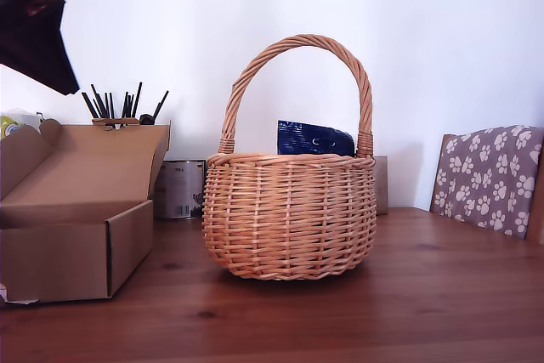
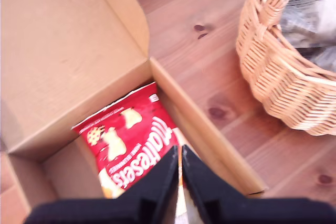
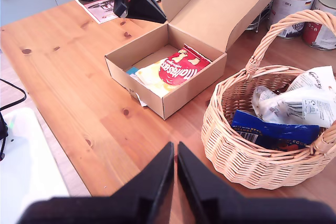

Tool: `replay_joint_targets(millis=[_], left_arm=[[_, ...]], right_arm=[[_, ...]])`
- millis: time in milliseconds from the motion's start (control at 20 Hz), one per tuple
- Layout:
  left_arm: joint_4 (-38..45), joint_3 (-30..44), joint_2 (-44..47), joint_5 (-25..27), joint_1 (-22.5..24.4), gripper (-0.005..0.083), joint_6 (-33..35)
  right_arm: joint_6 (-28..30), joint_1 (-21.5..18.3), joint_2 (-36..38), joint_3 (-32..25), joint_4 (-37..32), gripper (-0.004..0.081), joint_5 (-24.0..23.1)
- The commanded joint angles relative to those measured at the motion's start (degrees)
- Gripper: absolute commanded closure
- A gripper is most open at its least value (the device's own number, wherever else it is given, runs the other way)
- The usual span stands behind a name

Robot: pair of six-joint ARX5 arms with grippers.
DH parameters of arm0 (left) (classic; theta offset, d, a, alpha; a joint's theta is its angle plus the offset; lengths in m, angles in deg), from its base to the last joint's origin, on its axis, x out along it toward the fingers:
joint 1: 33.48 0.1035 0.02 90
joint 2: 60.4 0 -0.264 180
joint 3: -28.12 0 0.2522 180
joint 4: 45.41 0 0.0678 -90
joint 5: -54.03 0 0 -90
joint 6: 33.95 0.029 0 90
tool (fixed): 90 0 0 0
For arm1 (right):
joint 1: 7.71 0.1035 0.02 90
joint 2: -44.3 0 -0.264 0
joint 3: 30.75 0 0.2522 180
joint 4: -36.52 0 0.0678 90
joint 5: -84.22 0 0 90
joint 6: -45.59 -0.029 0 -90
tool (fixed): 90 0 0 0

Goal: Move the bags of Easter eggs from the cardboard box on the left into the woven basket on the right side.

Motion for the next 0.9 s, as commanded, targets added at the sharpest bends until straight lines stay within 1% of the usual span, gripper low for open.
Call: replay_joint_targets(millis=[0,50,300,600,700,850], left_arm=[[1.0,1.4,-0.4,0.0,-0.2,0.0003,0.5],[1.6,1.4,-0.4,0.1,-0.2,0.0025,0.4],[1.9,1.4,-0.9,0.5,-0.1,0.0024,-0.2],[4.0,1.4,-5.6,1.1,0.0,0.0024,-3.1],[4.6,1.3,-8.3,2.5,0.0,0.0024,-5.1],[5.4,1.3,-13.0,8.3,0.1,0.0023,-7.9]], right_arm=[[0.0,-0.1,0.3,0.0,-0.5,0.0783,0.2],[0.0,-0.1,0.3,0.0,-0.5,0.0783,0.2],[0.0,-0.1,-0.1,0.0,-0.6,0.0783,0.2],[0.0,-0.1,-0.1,0.0,-0.6,0.0783,0.2],[0.0,-0.1,-0.1,0.0,-0.6,0.0783,0.2],[0.0,-0.1,-0.1,0.0,-0.6,0.0783,0.2]])
